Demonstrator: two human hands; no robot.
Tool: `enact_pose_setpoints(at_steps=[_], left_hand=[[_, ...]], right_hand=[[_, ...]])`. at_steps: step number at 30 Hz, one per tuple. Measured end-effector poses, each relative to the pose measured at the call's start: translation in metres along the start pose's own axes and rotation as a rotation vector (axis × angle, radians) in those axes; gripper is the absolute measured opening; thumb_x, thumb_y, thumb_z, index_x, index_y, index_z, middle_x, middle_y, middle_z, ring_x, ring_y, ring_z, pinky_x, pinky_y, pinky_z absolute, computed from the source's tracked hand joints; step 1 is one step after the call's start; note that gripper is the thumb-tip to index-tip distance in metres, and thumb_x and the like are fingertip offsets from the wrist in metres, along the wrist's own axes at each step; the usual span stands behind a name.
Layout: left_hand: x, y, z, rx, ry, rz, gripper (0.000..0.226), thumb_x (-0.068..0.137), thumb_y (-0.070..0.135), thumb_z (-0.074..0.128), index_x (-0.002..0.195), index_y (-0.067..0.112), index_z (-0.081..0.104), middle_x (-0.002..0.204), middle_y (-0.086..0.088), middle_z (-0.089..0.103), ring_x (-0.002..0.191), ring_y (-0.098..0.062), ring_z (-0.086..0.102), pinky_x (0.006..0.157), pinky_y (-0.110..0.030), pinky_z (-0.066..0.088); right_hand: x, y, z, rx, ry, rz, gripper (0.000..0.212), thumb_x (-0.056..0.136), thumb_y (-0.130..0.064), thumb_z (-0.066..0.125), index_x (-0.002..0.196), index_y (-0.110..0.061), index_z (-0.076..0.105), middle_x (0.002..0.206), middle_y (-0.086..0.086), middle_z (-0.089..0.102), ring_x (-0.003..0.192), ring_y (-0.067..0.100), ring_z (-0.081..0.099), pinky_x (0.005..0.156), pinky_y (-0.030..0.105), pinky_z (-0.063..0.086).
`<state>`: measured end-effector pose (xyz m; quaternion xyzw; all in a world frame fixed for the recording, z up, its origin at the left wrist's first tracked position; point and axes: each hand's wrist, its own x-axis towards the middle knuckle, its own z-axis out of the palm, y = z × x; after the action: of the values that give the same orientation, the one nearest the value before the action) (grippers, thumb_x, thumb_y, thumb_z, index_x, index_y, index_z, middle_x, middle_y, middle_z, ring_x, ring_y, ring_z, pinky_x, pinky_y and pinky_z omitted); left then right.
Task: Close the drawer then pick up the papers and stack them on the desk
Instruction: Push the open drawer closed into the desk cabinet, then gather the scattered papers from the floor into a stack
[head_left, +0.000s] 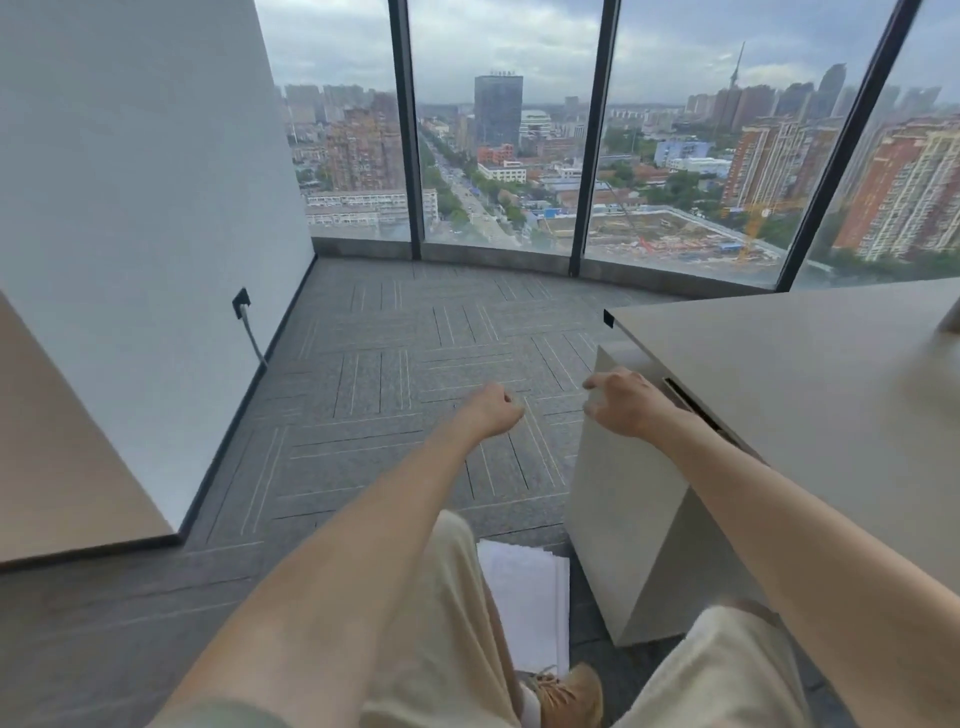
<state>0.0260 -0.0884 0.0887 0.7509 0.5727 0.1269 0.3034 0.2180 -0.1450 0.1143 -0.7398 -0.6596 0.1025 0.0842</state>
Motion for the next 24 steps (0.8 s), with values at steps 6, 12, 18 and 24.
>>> enact_pose_setpoints(at_steps=[6,12,18,24], left_hand=[[-0.035,-0.045,0.001,0.007,0.005,-0.095,0.009,0.090,0.019,0.050,0.093,0.011,0.052,0.077,-0.004,0.046,0.068,-0.019,0.043,0.061,-0.029,0.032],[-0.031,-0.082,0.018,-0.062,-0.015,-0.217,0.028,0.090,0.021,0.051,0.108,0.001,0.058,0.082,-0.007,0.050,0.064,-0.016,0.043,0.053,-0.027,0.032],[0.016,-0.124,0.054,-0.133,-0.075,-0.316,0.009,0.091,0.017,0.050,0.091,0.009,0.053,0.081,-0.005,0.049,0.074,-0.024,0.048,0.064,-0.030,0.033],[0.086,-0.185,0.119,-0.221,-0.107,-0.489,0.017,0.088,0.019,0.052,0.075,0.019,0.042,0.075,-0.001,0.047,0.067,-0.019,0.044,0.058,-0.029,0.034]], right_hand=[[-0.025,-0.028,0.029,0.020,-0.076,-0.054,0.048,0.094,-0.029,0.055,0.140,-0.014,0.050,0.146,0.015,0.049,0.135,0.032,0.044,0.109,0.044,0.037],[-0.011,-0.028,0.064,0.041,-0.177,-0.050,0.053,0.093,-0.033,0.056,0.141,-0.014,0.048,0.148,0.015,0.046,0.138,0.033,0.038,0.111,0.045,0.035],[0.047,-0.017,0.122,0.038,-0.322,-0.038,0.053,0.094,-0.033,0.055,0.142,-0.012,0.046,0.148,0.015,0.046,0.136,0.033,0.042,0.110,0.043,0.037],[0.122,0.008,0.220,0.090,-0.515,0.045,0.050,0.094,-0.026,0.054,0.140,-0.008,0.047,0.147,0.015,0.047,0.130,0.032,0.049,0.104,0.040,0.044]])
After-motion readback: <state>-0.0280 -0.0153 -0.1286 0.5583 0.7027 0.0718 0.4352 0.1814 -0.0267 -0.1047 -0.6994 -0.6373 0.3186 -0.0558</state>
